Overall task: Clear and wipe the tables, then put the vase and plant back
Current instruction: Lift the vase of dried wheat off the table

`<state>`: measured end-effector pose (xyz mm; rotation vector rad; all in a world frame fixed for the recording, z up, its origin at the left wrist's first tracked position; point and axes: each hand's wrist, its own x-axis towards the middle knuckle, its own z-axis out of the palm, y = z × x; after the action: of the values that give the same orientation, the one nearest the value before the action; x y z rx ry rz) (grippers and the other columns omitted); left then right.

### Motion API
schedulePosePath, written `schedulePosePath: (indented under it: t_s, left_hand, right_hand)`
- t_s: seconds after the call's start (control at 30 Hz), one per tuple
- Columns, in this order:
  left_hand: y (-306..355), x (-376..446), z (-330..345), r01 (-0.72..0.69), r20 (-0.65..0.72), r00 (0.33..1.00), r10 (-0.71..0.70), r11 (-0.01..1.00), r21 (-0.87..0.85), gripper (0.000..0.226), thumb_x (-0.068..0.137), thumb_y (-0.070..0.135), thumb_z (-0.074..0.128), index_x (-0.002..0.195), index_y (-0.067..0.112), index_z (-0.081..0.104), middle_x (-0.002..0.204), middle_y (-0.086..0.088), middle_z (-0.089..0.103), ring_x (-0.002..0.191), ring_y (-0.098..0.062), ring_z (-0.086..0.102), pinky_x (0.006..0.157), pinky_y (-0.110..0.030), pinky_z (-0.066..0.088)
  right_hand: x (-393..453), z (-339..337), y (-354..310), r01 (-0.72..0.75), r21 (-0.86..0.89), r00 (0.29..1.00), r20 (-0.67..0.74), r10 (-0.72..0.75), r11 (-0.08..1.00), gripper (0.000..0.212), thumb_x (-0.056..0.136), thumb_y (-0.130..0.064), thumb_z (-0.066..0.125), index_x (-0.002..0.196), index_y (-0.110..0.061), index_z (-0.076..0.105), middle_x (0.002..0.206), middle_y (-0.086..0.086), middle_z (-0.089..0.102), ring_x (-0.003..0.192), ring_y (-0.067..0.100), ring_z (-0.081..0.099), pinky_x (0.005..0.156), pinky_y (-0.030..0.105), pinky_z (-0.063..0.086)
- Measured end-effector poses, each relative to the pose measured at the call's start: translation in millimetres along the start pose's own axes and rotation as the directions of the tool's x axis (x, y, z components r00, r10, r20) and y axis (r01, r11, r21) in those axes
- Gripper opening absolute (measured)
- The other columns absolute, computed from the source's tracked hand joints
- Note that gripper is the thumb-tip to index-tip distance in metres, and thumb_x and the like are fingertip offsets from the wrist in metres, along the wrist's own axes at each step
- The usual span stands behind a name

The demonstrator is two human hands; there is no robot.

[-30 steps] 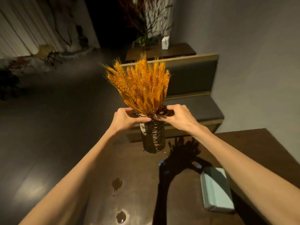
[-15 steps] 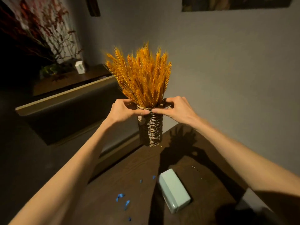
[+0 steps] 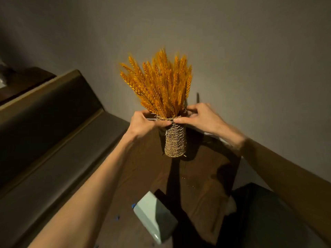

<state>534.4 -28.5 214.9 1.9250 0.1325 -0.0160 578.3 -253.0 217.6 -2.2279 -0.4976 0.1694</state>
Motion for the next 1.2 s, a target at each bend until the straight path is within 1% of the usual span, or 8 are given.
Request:
schedulePosePath:
  t_s: [0.1, 0.23, 0.4, 0.57, 0.73, 0.97, 1.07, 1.2]
  left_hand:
    - [-12, 30, 37, 0.032, 0.041, 0.999, -0.032, 0.999, -0.003, 0.039, 0.068, 0.02, 0.09, 0.103, 0.014, 0.074, 0.096, 0.006, 0.076, 0.078, -0.001, 0.071, 0.053, -0.009, 0.047]
    - [-41, 70, 78, 0.087, 0.075, 0.993, -0.087, 0.996, -0.002, 0.041, 0.069, 0.017, 0.089, 0.106, 0.01, 0.073, 0.093, 0.003, 0.077, 0.079, -0.003, 0.072, 0.066, -0.015, 0.053]
    - [-89, 120, 121, 0.131, 0.07, 0.988, -0.134, 0.99, 0.045, 0.061, 0.058, 0.039, 0.093, 0.111, 0.016, 0.073, 0.108, 0.003, 0.075, 0.102, -0.015, 0.07, 0.081, -0.03, 0.058]
    - [-128, 152, 153, 0.136, 0.052, 0.989, -0.138, 0.99, 0.035, 0.06, 0.057, 0.034, 0.093, 0.11, 0.016, 0.074, 0.111, 0.005, 0.074, 0.108, -0.015, 0.068, 0.095, -0.042, 0.055]
    - [-159, 168, 172, 0.191, 0.038, 0.981, -0.191, 0.982, 0.003, 0.047, 0.067, 0.016, 0.09, 0.109, 0.006, 0.073, 0.108, -0.003, 0.075, 0.103, -0.019, 0.07, 0.093, -0.045, 0.056]
    - [-175, 171, 187, 0.172, 0.075, 0.984, -0.162, 0.976, -0.137, 0.051, 0.073, 0.0, 0.082, 0.12, -0.001, 0.063, 0.119, -0.009, 0.071, 0.114, -0.02, 0.066, 0.1, -0.034, 0.052]
    - [-175, 170, 187, 0.206, 0.102, 0.975, -0.195, 0.972, -0.11, 0.053, 0.075, 0.002, 0.081, 0.124, 0.001, 0.06, 0.12, -0.007, 0.07, 0.114, -0.019, 0.065, 0.103, -0.04, 0.05]
    - [-173, 162, 183, 0.271, 0.144, 0.953, -0.266, 0.963, -0.013, 0.085, 0.072, 0.014, 0.086, 0.145, 0.018, 0.043, 0.143, -0.003, 0.054, 0.13, -0.022, 0.053, 0.107, -0.049, 0.046]
  right_hand:
    - [12, -3, 48, -0.064, 0.068, 0.998, 0.022, 0.063, 0.996, 0.056, 0.074, -0.06, 0.079, 0.113, -0.021, 0.074, 0.094, -0.008, 0.078, 0.089, 0.007, 0.073, 0.087, 0.04, 0.06]
    - [32, 0, 105, -0.134, 0.112, 0.991, 0.017, 0.133, 0.985, 0.059, 0.073, -0.055, 0.082, 0.121, -0.021, 0.072, 0.104, -0.007, 0.078, 0.095, 0.004, 0.072, 0.094, 0.038, 0.058]
    - [52, 18, 163, -0.239, 0.083, 0.971, -0.008, 0.24, 0.967, 0.08, 0.075, -0.048, 0.083, 0.14, -0.007, 0.058, 0.122, 0.008, 0.072, 0.106, 0.014, 0.067, 0.092, 0.022, 0.047]
    - [77, 39, 214, -0.332, 0.108, 0.941, -0.038, 0.337, 0.937, 0.083, 0.072, -0.047, 0.086, 0.138, -0.005, 0.058, 0.126, 0.013, 0.069, 0.108, 0.024, 0.068, 0.101, 0.04, 0.054]
    - [83, 59, 247, -0.34, 0.151, 0.935, -0.052, 0.351, 0.928, 0.095, 0.073, -0.046, 0.087, 0.148, -0.005, 0.045, 0.135, 0.013, 0.062, 0.108, 0.02, 0.065, 0.098, 0.037, 0.056]
    - [82, 73, 270, -0.369, 0.281, 0.922, -0.006, 0.386, 0.886, 0.087, 0.083, -0.026, 0.082, 0.153, -0.002, 0.035, 0.132, 0.013, 0.058, 0.111, 0.014, 0.058, 0.068, 0.001, 0.048]
    - [81, 76, 269, -0.377, 0.296, 0.917, -0.014, 0.398, 0.878, 0.089, 0.083, -0.026, 0.082, 0.154, -0.003, 0.033, 0.139, 0.017, 0.056, 0.11, 0.013, 0.057, 0.069, 0.004, 0.049]
    - [80, 70, 264, -0.395, 0.187, 0.914, -0.014, 0.405, 0.899, 0.098, 0.079, -0.04, 0.084, 0.156, -0.011, 0.03, 0.147, 0.011, 0.051, 0.12, 0.02, 0.059, 0.095, 0.033, 0.053]
